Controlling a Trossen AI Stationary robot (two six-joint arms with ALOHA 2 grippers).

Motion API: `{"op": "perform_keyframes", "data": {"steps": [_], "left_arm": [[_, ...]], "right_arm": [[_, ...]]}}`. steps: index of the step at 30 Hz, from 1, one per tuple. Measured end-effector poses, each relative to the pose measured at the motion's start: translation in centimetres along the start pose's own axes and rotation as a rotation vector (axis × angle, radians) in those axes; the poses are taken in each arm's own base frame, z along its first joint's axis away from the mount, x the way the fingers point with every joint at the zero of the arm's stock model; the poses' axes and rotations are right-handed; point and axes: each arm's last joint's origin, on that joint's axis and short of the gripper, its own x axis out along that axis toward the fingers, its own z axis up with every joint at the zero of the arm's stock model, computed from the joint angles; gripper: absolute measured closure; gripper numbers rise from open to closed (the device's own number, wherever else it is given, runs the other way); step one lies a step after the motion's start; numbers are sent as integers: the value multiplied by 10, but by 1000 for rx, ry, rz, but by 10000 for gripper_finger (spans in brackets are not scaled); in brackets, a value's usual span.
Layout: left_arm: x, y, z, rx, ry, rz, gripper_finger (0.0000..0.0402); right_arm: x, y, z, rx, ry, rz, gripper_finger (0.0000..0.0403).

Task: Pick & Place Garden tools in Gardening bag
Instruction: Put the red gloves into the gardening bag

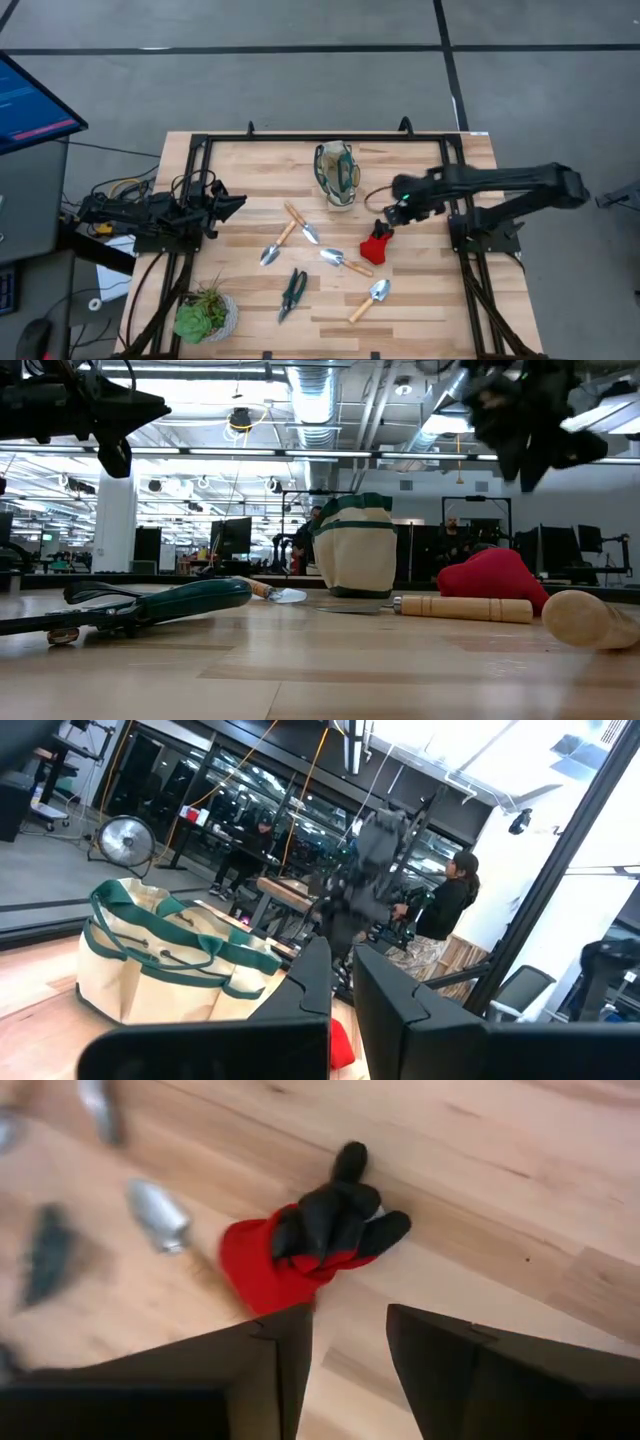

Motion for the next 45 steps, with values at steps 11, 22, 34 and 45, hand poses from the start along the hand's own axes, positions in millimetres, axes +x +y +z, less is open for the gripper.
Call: {"op": "perform_keyframes", "data": {"steps": [11,22,34,45], "left_arm": [[0,0,0,-1,-1,0,394],[0,0,0,-1,0,0,359],[4,0,-6,15,58,13,327],[6,-1,-5,7,42,5,329]], "right_arm": [[65,40,-22,88,55,-97,178],[88,50,-19,282,-96,-103,95],[134,53,-17,320,-36,-199,106],[122,48,-8,234,-28,-201,362]]}}
